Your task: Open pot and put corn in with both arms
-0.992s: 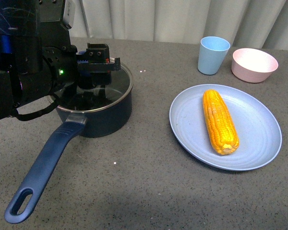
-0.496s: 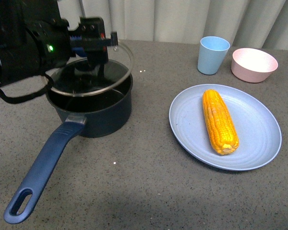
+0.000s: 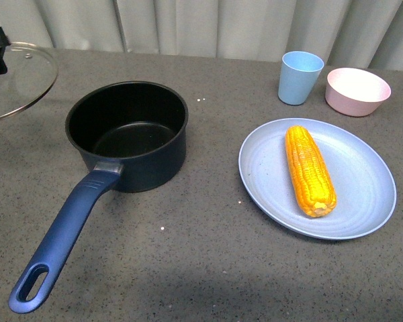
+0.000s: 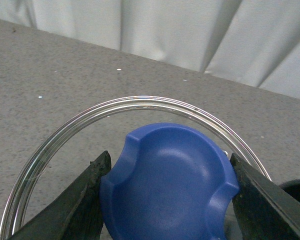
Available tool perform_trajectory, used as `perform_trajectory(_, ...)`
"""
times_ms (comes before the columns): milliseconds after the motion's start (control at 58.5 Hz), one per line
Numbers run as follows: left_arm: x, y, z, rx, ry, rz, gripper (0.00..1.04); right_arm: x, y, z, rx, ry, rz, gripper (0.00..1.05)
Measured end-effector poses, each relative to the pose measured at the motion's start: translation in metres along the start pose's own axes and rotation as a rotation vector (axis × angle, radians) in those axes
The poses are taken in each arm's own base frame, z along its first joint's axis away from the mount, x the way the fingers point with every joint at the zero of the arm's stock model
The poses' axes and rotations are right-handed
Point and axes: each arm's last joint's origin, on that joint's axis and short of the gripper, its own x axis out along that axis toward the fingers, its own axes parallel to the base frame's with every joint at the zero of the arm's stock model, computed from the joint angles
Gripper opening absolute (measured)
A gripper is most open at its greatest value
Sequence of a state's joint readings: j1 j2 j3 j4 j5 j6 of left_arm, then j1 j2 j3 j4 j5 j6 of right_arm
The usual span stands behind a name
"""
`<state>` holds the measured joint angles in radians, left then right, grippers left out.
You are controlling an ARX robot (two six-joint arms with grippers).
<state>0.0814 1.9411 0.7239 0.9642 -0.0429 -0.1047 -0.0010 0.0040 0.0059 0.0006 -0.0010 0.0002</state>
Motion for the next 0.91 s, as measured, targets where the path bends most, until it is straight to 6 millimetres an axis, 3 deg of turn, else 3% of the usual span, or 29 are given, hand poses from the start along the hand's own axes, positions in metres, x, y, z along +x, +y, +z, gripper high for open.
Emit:
perform_trajectory(257, 0.015, 0.021, -0.032, -0.010, 0.067, 0.037, 0.63, 0.000, 0.000, 0.000, 0.000, 0.000, 0.000, 0.95)
perform_trajectory(616, 0.029, 0.021, -0.072, -0.014, 0.167, 0.028, 0.63, 0.000, 0.000, 0.000, 0.000, 0.000, 0.000, 0.95)
perform_trajectory(906, 0.039, 0.019, -0.085, -0.011, 0.198, 0.030, 0.63, 0.000, 0.000, 0.000, 0.000, 0.000, 0.000, 0.95)
